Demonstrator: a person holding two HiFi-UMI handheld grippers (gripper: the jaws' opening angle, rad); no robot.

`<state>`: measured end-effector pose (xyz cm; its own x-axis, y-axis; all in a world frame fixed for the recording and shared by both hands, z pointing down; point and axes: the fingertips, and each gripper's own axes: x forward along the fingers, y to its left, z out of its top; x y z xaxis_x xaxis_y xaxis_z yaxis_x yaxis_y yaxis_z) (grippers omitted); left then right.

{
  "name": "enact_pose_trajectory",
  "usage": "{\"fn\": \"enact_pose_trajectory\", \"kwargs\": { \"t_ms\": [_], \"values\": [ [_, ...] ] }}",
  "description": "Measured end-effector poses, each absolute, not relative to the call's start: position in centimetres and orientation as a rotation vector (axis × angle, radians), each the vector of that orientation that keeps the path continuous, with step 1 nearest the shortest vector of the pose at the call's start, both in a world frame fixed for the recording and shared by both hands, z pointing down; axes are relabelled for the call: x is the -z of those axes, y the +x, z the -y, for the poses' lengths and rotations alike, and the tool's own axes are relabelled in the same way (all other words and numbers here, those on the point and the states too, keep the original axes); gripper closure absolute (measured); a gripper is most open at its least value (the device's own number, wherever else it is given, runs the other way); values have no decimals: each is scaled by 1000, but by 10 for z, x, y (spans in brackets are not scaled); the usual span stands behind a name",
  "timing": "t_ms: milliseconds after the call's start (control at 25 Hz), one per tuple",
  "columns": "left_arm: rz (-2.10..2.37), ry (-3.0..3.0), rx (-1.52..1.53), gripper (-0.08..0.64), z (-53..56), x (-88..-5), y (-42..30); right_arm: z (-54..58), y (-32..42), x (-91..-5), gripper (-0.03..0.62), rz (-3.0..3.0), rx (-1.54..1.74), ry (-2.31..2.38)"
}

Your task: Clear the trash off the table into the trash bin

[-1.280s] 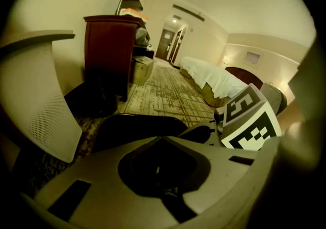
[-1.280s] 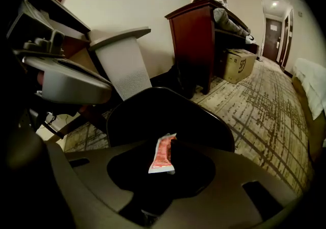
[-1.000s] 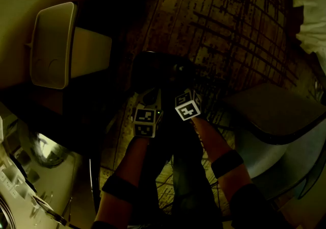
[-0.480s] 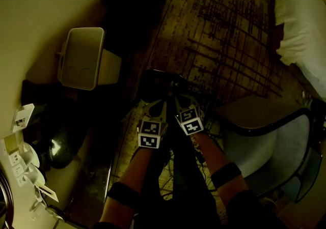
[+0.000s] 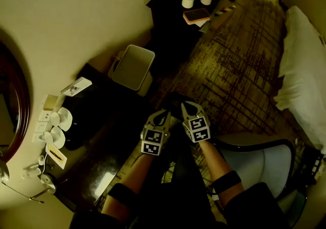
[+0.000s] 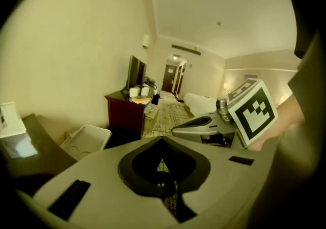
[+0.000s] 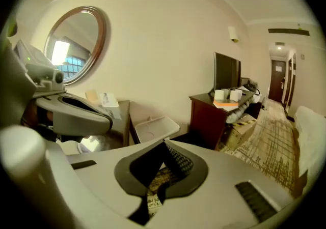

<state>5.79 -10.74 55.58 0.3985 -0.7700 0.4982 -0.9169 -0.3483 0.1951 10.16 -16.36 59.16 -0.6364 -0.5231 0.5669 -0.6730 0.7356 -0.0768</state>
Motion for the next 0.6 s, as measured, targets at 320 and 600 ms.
{"fn": "enact_pose_trajectory", "kwargs": {
  "t_ms": [320, 600],
  "values": [
    [1870, 1947, -346, 557, 17, -487, -98, 94, -52, -499, 589, 2602, -213, 489],
    [2211, 1561, -268, 557, -111, -459, -231, -14, -190, -481, 590, 2656, -153, 25]
  ]
}}
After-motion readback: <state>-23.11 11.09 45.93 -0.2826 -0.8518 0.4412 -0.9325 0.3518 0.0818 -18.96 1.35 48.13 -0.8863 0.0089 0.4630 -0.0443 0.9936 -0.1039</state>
